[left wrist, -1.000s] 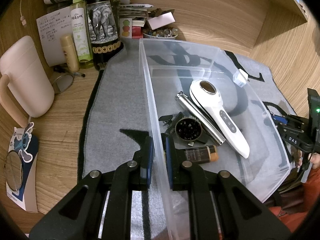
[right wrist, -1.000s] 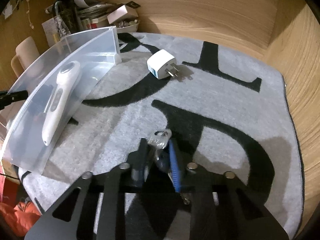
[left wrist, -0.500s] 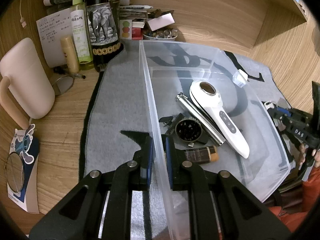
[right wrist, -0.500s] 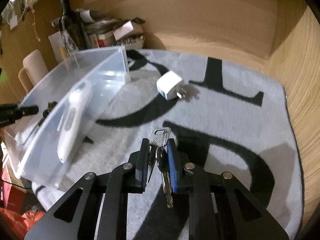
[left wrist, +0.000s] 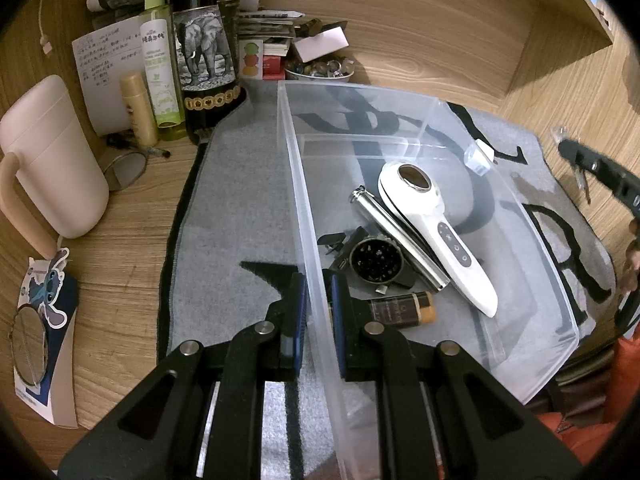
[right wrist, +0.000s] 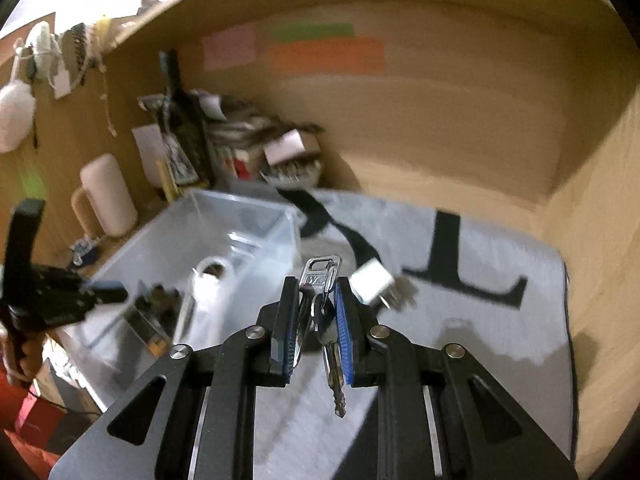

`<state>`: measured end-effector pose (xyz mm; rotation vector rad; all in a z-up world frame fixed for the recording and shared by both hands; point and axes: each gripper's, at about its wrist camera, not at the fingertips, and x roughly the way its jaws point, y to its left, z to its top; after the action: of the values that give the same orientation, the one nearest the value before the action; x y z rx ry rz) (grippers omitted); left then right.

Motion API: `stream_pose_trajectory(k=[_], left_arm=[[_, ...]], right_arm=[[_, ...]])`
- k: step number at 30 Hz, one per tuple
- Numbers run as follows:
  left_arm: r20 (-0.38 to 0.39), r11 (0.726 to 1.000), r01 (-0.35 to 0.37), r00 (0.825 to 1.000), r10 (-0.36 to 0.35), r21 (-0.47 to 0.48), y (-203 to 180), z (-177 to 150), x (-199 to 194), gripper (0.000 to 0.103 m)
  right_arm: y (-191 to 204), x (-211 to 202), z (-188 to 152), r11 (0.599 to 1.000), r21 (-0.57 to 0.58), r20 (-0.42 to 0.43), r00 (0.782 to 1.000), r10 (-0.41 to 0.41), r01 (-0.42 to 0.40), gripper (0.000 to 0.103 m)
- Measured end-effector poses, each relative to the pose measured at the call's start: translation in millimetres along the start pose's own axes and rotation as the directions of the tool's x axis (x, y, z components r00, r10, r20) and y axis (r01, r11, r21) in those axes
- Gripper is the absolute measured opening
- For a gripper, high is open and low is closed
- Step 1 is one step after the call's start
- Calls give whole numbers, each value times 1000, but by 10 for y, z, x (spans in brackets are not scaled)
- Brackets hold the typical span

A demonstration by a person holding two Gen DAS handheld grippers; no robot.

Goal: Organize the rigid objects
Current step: 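Carry the silver keys into the clear box and open the right tool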

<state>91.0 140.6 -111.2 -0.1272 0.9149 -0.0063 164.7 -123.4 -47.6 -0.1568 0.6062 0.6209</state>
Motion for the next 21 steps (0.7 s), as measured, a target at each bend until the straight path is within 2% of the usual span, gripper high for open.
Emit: stream_pose_trajectory(k=[9, 21], left_arm=[[4, 1000, 4, 1000, -4, -5, 18, 12, -9, 11], [10, 1000, 5, 1000, -5, -3, 23, 17, -18, 11]], right_arm=[[426, -16, 247, 993, -82, 63, 994, 94, -89, 16], [845, 160, 336, 972, -141, 34, 980, 196, -190, 16]])
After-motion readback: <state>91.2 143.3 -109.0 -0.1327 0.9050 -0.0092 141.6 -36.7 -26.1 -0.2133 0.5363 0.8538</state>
